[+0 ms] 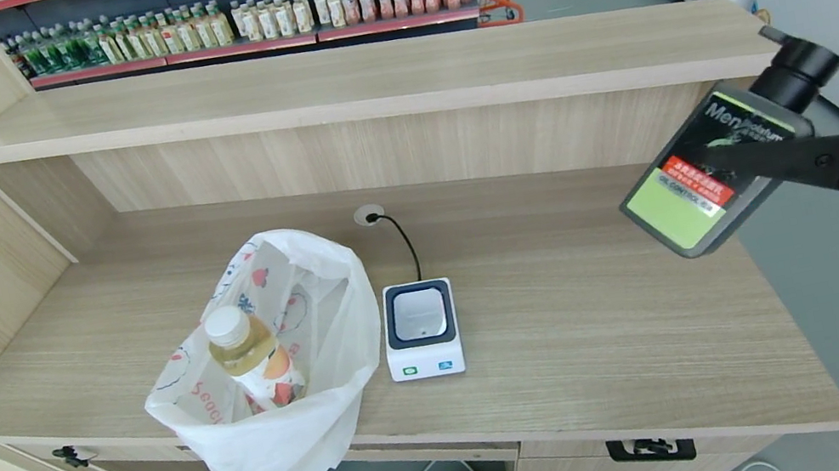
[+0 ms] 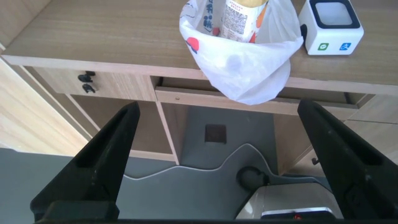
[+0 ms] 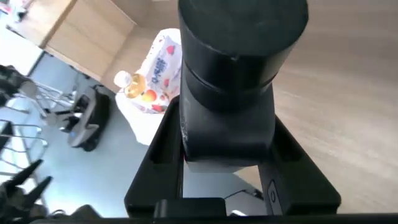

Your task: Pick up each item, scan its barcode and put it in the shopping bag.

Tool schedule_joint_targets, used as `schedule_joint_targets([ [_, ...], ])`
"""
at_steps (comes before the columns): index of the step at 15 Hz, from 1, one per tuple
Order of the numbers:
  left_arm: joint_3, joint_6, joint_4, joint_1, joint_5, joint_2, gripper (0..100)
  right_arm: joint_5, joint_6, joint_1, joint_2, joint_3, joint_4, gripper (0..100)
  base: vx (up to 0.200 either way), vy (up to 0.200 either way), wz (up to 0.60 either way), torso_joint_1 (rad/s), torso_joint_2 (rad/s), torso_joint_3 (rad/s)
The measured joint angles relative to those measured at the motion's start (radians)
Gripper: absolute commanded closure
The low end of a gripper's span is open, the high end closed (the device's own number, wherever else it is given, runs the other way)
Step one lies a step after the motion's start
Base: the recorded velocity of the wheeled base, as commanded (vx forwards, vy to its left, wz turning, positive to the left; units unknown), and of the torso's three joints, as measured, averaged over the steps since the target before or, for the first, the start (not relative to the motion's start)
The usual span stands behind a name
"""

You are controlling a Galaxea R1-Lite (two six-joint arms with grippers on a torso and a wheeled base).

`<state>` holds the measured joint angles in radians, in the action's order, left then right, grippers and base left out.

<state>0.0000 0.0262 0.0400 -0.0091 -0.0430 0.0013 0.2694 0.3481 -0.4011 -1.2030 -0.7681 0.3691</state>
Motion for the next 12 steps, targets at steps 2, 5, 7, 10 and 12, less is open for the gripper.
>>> schedule_joint_targets([
  [2, 0.000, 0.000, 0.000, 0.000, 0.000, 0.000, 0, 0.007, 0.062, -0.025, -0.044, 0.002, 0.005, 100, 0.000, 0.000, 0.00, 0.000, 0.00, 0.000],
  [5, 0.000, 0.000, 0.000, 0.000, 0.000, 0.000, 0, 0.008, 0.065, -0.035, -0.101, 0.044, 0.134, 100, 0.000, 0.000, 0.00, 0.000, 0.00, 0.000],
  [7, 0.000, 0.000, 0.000, 0.000, 0.000, 0.000, 0, 0.012, 0.067, -0.034, -0.119, 0.063, 0.145, 100, 0.000, 0.000, 0.00, 0.000, 0.00, 0.000],
  [10, 0.000, 0.002, 0.001, 0.000, 0.000, 0.000, 0, 0.014, 0.077, -0.033, -0.131, 0.070, 0.148, 100, 0.000, 0.000, 0.00, 0.000, 0.00, 0.000],
  [12, 0.000, 0.009, 0.000, 0.000, 0.000, 0.000, 0, 0.020, 0.079, -0.034, -0.140, 0.070, 0.149, 100, 0.000, 0.100, 0.00, -0.001, 0.00, 0.004],
])
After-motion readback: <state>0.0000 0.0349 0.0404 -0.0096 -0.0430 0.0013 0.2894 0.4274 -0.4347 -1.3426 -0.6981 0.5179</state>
